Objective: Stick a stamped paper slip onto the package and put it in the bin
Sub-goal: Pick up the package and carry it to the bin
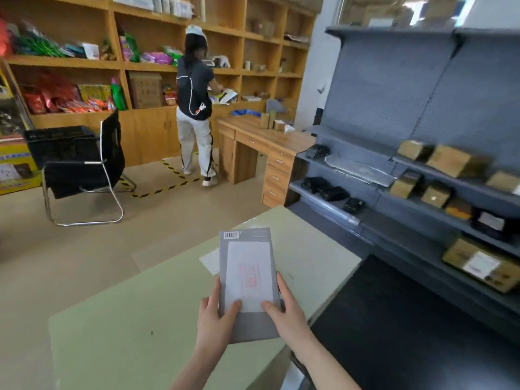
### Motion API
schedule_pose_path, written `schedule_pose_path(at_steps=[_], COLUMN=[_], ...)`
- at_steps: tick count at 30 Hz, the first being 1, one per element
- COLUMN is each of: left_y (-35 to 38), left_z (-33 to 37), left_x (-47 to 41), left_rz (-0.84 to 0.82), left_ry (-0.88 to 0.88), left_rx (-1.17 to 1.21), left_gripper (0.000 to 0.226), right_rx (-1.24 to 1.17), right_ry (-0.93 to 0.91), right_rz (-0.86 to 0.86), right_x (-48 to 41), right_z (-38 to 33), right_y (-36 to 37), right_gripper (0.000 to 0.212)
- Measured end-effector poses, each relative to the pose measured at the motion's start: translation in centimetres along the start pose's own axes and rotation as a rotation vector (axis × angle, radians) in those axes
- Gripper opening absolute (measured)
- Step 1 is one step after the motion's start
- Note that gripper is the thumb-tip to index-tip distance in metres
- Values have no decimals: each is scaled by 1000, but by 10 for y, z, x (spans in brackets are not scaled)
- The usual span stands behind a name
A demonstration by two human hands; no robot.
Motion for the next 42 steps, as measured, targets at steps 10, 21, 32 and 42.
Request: schedule_pose_path(at_steps=[10,21,32,42], left_y=[172,423,652,754], left_z=[59,119,119,32], left_x=[109,306,465,498], left_rz=[-238,-702,-1127,-1327], left_ry=[149,308,337,229], left_rx=[21,72,36,-245], left_gripper=[73,72,71,67], right_rx=[-36,-71,-81,-176], right_ry=[-3,-45,227,498], right_rz=[272,721,1070,833], right_x=[132,343,504,501], right_z=[57,154,298,449], right_y=[-181,-404,-566,-588], right_gripper=[69,62,65,67])
Point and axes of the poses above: each hand's wrist, its own x-axis away from the middle knuckle, its own y-axis out of the palm, z = x × y, the point moved 10 cm from there along -x, towards the middle knuckle, and after that the axes turned 12 degrees about x, right-handed, at the moved point
